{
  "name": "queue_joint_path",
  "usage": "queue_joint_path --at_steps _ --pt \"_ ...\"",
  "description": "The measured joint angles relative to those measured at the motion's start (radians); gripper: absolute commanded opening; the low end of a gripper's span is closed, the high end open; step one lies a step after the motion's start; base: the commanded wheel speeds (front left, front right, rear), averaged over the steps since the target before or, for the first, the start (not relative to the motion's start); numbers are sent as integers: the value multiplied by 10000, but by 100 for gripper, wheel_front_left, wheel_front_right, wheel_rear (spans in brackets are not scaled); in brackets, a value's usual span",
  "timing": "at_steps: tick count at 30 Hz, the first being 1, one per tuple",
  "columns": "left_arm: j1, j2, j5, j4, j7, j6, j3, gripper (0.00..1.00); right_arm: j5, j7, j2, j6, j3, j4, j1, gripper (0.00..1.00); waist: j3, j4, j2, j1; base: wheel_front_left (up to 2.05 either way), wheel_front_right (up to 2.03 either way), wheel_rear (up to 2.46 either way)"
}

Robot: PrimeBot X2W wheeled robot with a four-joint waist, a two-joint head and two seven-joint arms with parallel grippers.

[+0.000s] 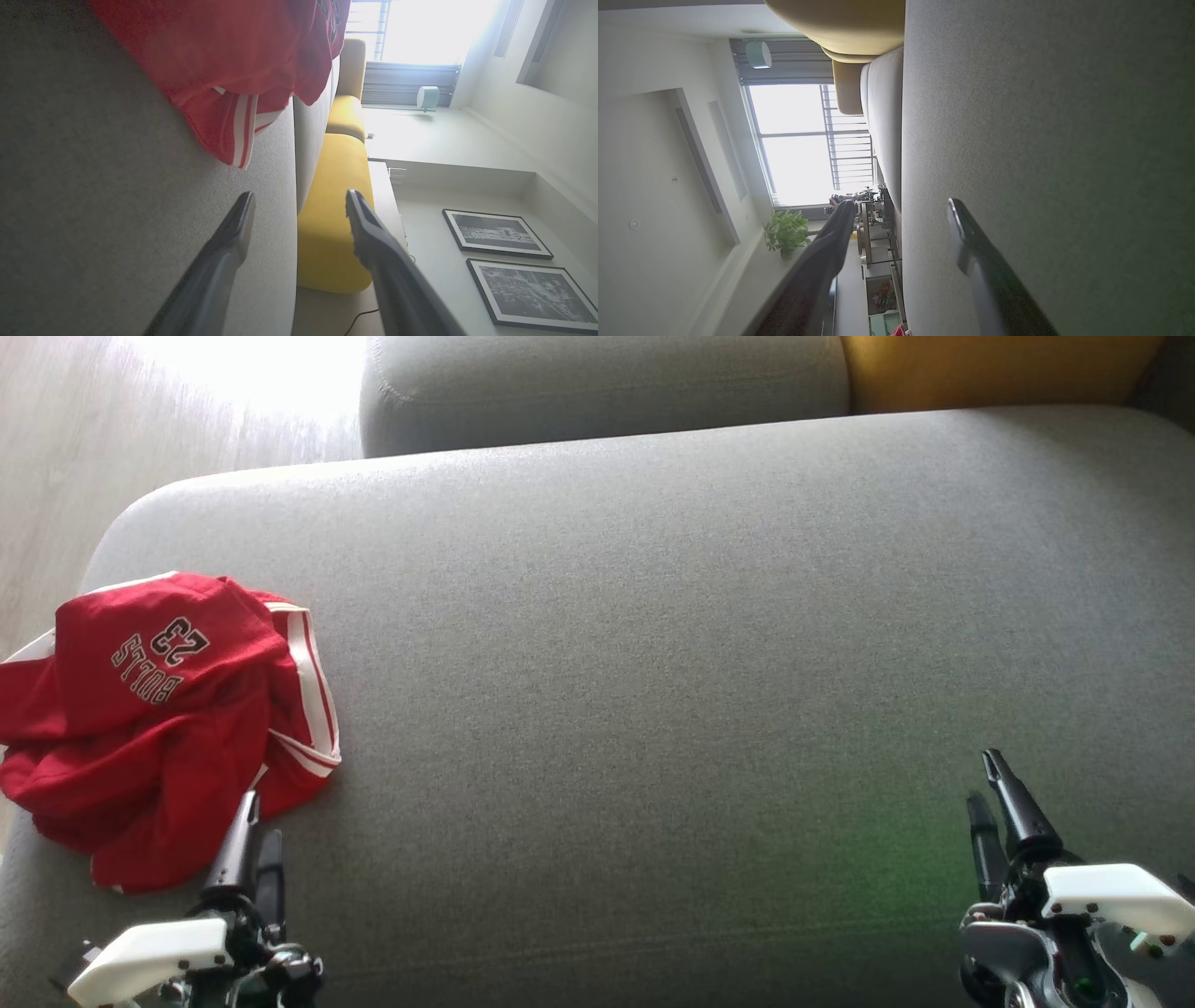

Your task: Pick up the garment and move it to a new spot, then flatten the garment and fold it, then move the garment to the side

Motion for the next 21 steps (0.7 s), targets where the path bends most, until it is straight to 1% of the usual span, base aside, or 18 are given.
queue_joint_path --at_steps 8,14,18,21 --pt "-7 2 491 -40 -182 0 117 100 -625 -272 0 0 -86 -121 -20 100 7 17 0 0 0 0 0" --pt "-44 4 978 -138 -387 2 387 100 -1392 -424 2 0 -82 -351 -40 100 11 33 0 0 0 0 0" --pt "-185 2 1275 -339 -504 58 539 100 -2019 -510 2 0 -96 -692 -76 100 25 46 0 0 0 0 0" --pt "-231 8 1586 -533 -616 63 675 100 -2719 -602 4 0 -115 -932 -154 100 41 58 0 0 0 0 0"
